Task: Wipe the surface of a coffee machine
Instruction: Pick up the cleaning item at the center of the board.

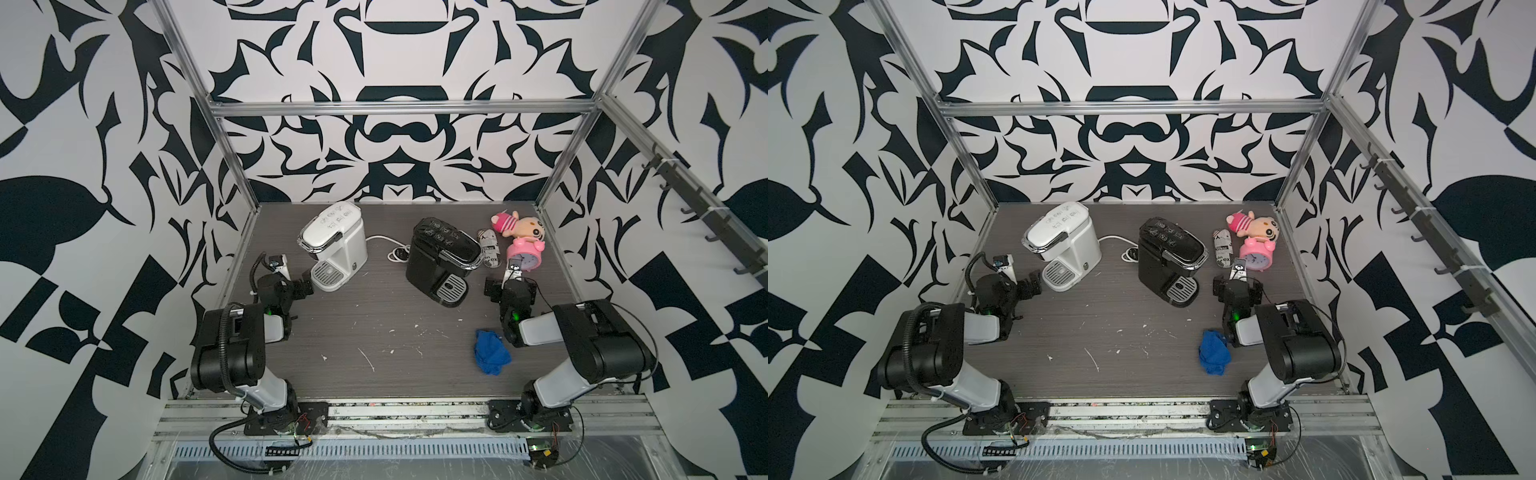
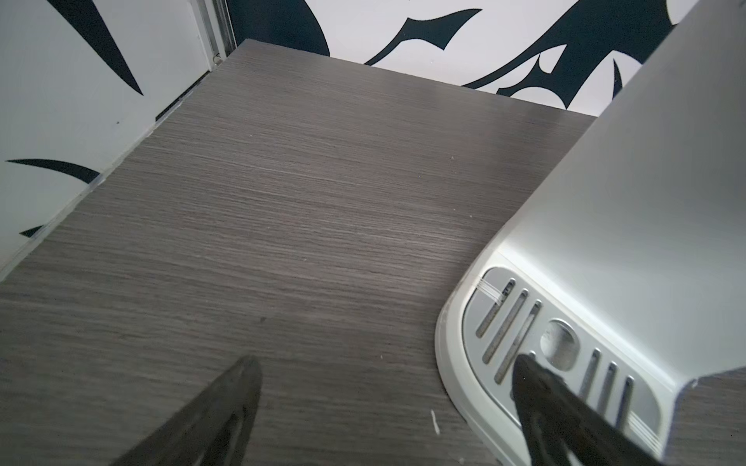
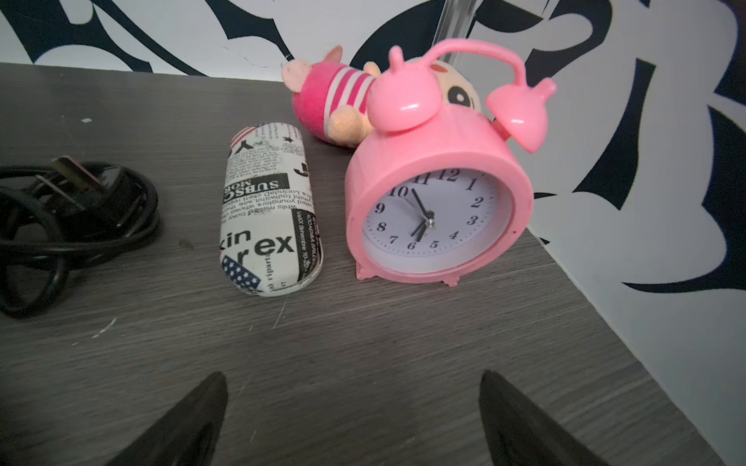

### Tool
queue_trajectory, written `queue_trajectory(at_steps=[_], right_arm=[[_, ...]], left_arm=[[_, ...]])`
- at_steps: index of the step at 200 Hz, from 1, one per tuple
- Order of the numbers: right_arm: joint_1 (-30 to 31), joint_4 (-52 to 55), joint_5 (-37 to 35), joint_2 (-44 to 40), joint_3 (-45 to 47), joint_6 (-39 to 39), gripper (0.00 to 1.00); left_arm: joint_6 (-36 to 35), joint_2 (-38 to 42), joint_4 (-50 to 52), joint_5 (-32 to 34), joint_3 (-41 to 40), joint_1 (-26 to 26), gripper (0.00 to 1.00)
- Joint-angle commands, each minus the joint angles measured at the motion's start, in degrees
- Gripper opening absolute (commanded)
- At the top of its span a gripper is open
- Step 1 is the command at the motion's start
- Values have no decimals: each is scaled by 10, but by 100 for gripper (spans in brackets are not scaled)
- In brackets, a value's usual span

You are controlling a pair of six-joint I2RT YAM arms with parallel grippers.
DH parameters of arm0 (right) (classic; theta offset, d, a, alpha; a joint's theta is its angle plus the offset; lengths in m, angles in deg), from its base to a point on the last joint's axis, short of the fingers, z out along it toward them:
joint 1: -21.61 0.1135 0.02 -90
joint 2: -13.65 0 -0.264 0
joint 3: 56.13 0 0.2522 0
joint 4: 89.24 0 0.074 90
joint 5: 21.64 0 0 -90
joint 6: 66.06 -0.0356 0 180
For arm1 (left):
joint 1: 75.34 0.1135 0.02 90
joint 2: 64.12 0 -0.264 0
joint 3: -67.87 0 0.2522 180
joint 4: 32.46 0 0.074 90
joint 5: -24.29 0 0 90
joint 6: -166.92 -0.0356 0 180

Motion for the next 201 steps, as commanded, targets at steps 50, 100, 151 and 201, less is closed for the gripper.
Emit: queue_trajectory(at_steps=[50, 100, 151, 201], right_arm=[[2, -18, -1, -9, -11, -4, 100], [2, -19, 1, -8, -10, -5, 100], [2, -18, -1, -9, -11, -5, 100], [16, -73, -49, -113, 64, -6, 88]], left_arm=[[-3, 11, 6, 4, 12, -1, 99], [-3, 12, 5, 4, 12, -1, 99], [-3, 11, 6, 4, 13, -1, 99], [38, 140, 88, 114, -4, -2, 99]])
